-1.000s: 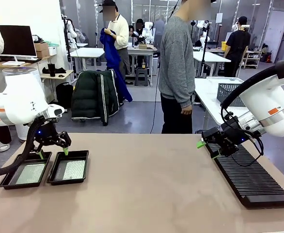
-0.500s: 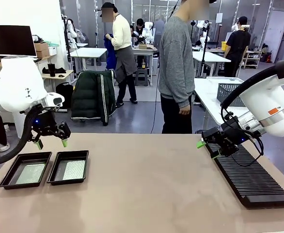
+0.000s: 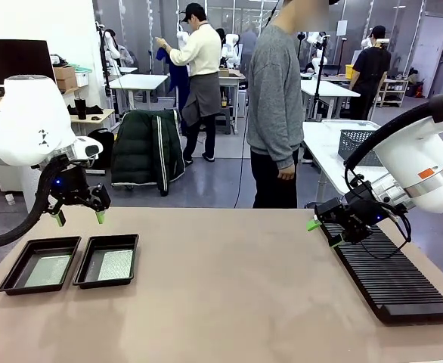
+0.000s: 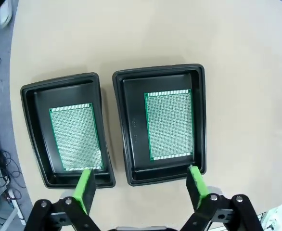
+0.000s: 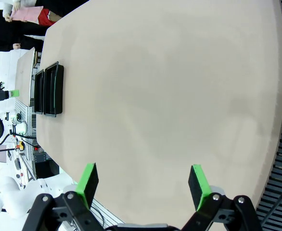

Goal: Inspect and transfer BCBs to ESD trays.
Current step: Pick up the ESD tray and place it on the left side of the table.

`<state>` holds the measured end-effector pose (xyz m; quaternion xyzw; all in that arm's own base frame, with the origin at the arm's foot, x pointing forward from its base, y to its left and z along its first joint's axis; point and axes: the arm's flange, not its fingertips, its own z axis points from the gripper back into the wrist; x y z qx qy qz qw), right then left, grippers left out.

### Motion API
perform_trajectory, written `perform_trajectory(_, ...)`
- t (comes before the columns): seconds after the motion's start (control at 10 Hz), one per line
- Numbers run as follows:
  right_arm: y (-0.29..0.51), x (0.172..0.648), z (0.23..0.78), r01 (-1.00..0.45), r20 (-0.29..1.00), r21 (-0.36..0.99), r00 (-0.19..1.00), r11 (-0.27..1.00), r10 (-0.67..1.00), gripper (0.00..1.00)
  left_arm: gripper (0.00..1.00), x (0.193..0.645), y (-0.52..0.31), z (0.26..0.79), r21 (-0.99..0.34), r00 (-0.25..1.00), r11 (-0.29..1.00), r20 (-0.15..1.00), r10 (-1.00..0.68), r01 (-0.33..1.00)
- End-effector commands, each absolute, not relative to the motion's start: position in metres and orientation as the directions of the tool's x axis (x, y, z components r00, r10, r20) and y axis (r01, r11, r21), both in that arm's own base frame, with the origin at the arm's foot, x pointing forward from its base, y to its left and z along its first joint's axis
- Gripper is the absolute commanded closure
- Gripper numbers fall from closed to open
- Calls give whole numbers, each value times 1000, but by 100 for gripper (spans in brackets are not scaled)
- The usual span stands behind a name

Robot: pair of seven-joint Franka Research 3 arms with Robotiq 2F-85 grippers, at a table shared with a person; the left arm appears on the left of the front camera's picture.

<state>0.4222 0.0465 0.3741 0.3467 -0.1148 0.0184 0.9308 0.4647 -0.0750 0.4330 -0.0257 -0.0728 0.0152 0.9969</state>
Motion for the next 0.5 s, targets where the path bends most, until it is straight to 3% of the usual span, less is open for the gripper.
perform_trajectory(0.0, 47, 421, 374, -115, 229, 643, 972, 757, -47, 0, 0, 465, -72, 429, -55, 989, 998, 143, 37, -30)
perform_trajectory(0.4, 47, 421, 374, -115, 229, 643, 972, 757, -47, 0, 0, 465, -72, 429, -55, 989, 998, 143, 37, -30)
